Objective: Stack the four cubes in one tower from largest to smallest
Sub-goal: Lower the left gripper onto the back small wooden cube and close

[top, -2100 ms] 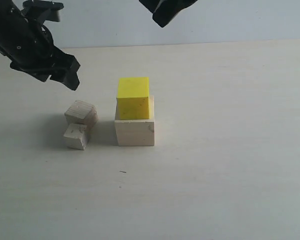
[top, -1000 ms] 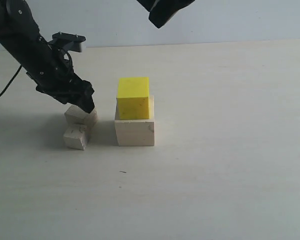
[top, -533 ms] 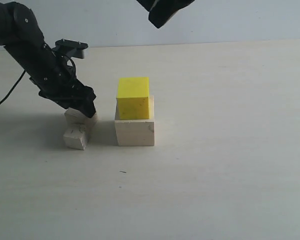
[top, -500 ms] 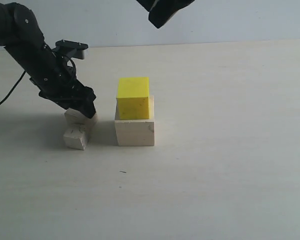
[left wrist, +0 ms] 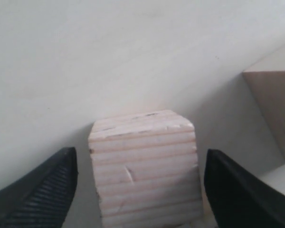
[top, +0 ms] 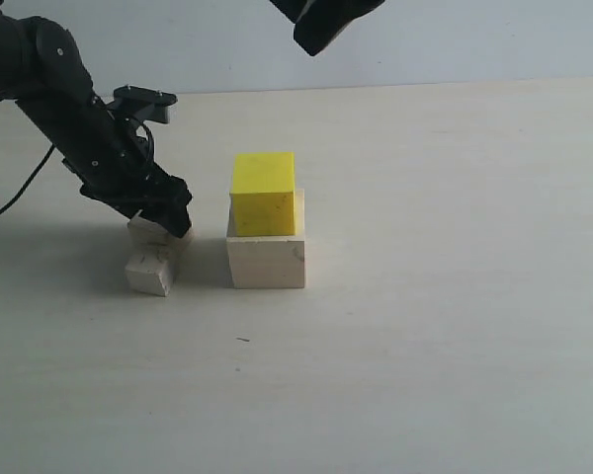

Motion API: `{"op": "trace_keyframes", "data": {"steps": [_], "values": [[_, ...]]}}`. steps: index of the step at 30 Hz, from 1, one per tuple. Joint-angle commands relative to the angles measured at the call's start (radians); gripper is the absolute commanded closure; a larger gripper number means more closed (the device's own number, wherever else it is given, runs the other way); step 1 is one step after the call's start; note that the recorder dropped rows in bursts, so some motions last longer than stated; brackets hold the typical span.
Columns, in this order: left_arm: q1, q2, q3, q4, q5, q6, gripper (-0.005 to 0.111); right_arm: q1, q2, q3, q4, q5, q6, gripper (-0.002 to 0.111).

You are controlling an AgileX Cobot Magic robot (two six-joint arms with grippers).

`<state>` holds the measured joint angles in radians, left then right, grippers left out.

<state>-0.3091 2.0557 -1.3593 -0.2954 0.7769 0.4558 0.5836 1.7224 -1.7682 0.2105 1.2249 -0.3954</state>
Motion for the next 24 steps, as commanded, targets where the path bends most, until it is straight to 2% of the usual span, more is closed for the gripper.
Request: {"op": "trace_keyframes", "data": {"steps": [1, 24], "values": [[0.001, -0.003, -0.005, -0.006, -0.008, 0.005, 0.035, 0.001, -0.010, -0.002, 0.000, -0.004, -0.006, 0.108], [0.001, 0.000, -0.005, -0.004, -0.008, 0.005, 0.035, 0.001, -0.010, -0.002, 0.018, -0.004, -0.012, 0.108]]}}
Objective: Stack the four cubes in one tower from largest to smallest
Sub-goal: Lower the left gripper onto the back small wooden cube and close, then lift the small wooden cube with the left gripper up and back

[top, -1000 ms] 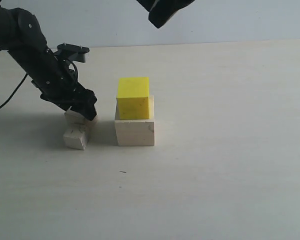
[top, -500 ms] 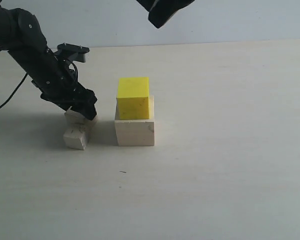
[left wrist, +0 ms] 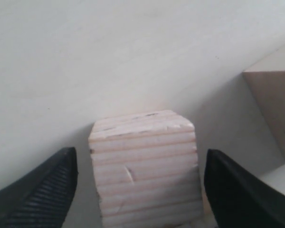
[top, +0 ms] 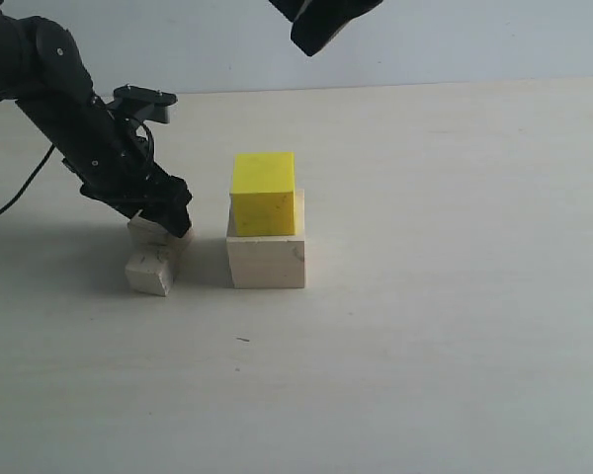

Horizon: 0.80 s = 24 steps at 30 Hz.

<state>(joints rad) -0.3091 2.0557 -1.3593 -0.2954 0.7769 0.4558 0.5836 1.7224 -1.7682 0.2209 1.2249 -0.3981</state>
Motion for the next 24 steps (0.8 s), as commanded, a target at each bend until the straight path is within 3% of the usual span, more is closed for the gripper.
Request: {"op": "trace_keyframes", "data": {"steps": [1, 14, 19, 23, 24], "values": [[0.001, 0.002, -0.005, -0.004, -0.008, 0.005, 0.035, 0.001, -0.010, -0.002, 0.007, -0.004, -0.009, 0.108], [0.001, 0.028, -0.005, -0.003, -0.026, 0.005, 0.038, 0.001, -0.010, -0.002, 0.007, -0.004, -0.012, 0.108], [0.001, 0.035, -0.005, -0.003, -0.026, 0.005, 0.063, 0.001, -0.010, -0.002, 0.007, -0.004, -0.012, 0.108], [0.001, 0.035, -0.005, -0.003, -0.013, 0.013, 0.102, 0.001, -0.010, -0.002, 0.007, -0.004, -0.012, 0.108], [0.001, 0.035, -0.005, 0.000, -0.008, 0.021, 0.106, 0.001, -0.010, -0.002, 0.007, -0.004, -0.012, 0.108]]}}
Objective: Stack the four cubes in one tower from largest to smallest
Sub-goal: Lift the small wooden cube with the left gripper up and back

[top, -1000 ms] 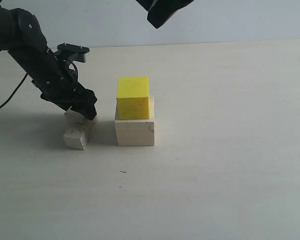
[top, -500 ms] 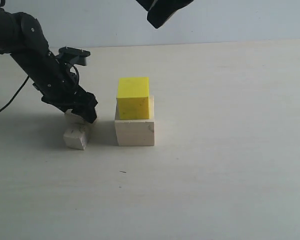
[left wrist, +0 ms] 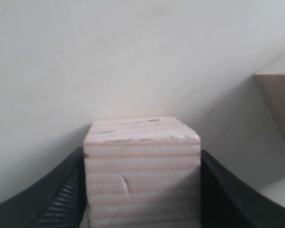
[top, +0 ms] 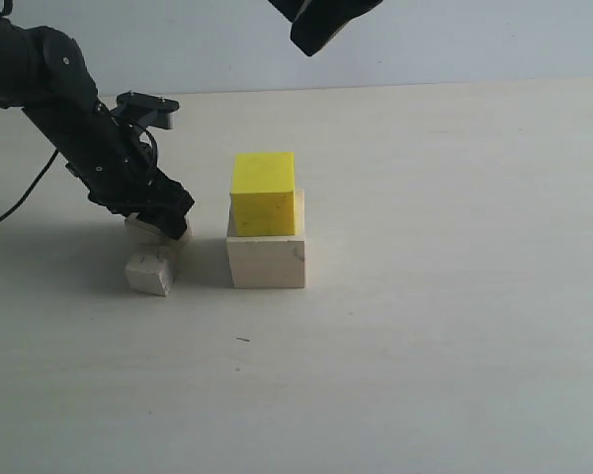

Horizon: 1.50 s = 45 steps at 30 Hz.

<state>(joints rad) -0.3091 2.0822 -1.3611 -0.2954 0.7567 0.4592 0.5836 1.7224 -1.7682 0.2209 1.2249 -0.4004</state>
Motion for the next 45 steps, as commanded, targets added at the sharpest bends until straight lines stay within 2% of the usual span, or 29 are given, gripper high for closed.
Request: {"op": "trace_keyframes", "data": {"steps": [1, 9, 15, 18, 22, 25, 27, 28, 30, 32, 39, 45], "values": [[0.001, 0.006, -0.003, 0.000, 0.017, 0.018, 0.106, 0.001, -0.010, -0.002, 0.007, -0.004, -0.010, 0.108], [0.015, -0.104, -0.003, 0.031, 0.045, 0.020, 0.107, 0.001, -0.010, -0.002, 0.007, -0.004, -0.017, 0.108], [0.092, -0.269, -0.003, -0.029, 0.063, 0.075, 0.107, 0.001, -0.010, -0.002, 0.007, -0.004, -0.017, 0.108], [0.167, -0.350, 0.017, -0.231, 0.068, 0.255, 0.107, 0.001, -0.010, -0.002, 0.007, -0.004, -0.017, 0.108], [0.303, -0.444, 0.104, -0.694, 0.136, 0.655, 0.107, 0.001, -0.010, -0.002, 0.004, -0.004, -0.017, 0.108], [0.384, -0.478, 0.214, -0.975, 0.287, 1.013, 0.107, 0.001, -0.010, -0.002, 0.004, -0.004, -0.017, 0.108], [0.423, -0.481, 0.287, -1.139, 0.458, 1.221, 0.107, 0.001, -0.010, -0.002, 0.004, -0.004, -0.017, 0.108], [0.434, -0.481, 0.311, -1.188, 0.464, 1.287, 0.107, 0.001, -0.010, -0.002, 0.004, -0.004, -0.017, 0.108], [0.442, -0.476, 0.357, -1.250, 0.464, 1.401, 0.107, 0.001, -0.010, -0.002, 0.004, -0.004, -0.017, 0.108], [0.442, -0.466, 0.379, -1.246, 0.464, 1.448, 0.107, 0.001, -0.010, -0.002, 0.004, -0.004, -0.017, 0.108], [0.433, -0.461, 0.395, -1.315, 0.464, 1.501, 0.107, 0.001, -0.010, -0.002, 0.010, -0.004, -0.017, 0.108], [0.367, -0.461, 0.395, -1.328, 0.464, 1.542, 0.107, 0.001, -0.010, -0.002, 0.010, -0.004, -0.017, 0.108]]}}
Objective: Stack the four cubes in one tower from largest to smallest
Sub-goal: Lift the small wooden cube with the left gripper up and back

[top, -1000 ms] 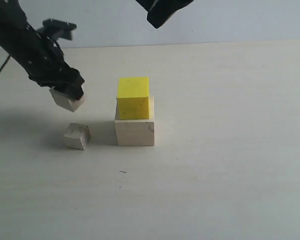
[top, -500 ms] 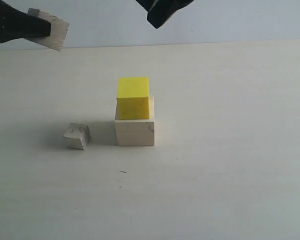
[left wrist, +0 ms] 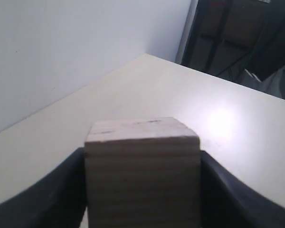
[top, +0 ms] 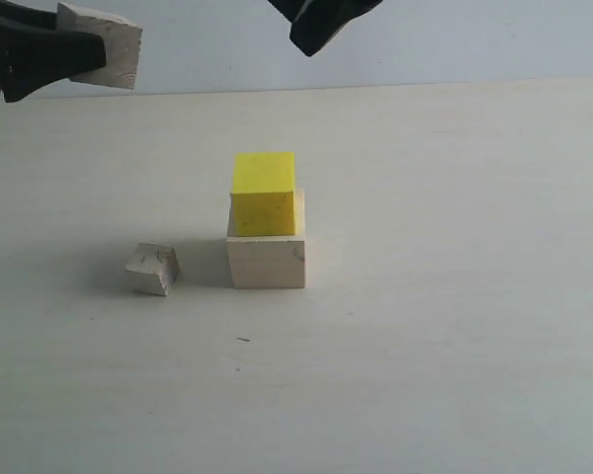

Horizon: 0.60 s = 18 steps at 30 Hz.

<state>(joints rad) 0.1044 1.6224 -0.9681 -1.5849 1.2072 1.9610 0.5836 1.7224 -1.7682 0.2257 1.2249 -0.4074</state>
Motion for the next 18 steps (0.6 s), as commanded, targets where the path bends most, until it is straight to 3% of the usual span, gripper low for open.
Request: {"op": "trace_keyframes", "data": {"steps": [1, 5, 8, 13, 15, 18], "values": [[-0.056, -0.001, 0.002, -0.040, 0.014, 0.045, 0.107, 0.001, -0.010, -0.002, 0.005, -0.004, -0.010, 0.108], [-0.098, -0.001, -0.007, -0.008, 0.001, -0.062, 0.107, 0.001, -0.010, -0.002, -0.002, -0.004, -0.010, 0.108], [-0.139, -0.001, -0.054, 0.117, -0.139, -0.258, 0.107, 0.001, -0.010, -0.002, -0.009, -0.004, -0.010, 0.108], [-0.217, -0.001, -0.232, 0.300, -0.204, -0.690, 0.107, 0.001, -0.010, -0.002, -0.028, -0.004, -0.010, 0.108], [-0.253, -0.001, -0.314, 0.438, -0.256, -0.908, 0.107, 0.001, -0.010, -0.002, -0.028, -0.004, -0.010, 0.108], [-0.321, -0.001, -0.422, 0.805, -0.338, -1.241, 0.107, 0.001, -0.010, -0.002, -0.028, -0.004, -0.010, 0.108]]}}
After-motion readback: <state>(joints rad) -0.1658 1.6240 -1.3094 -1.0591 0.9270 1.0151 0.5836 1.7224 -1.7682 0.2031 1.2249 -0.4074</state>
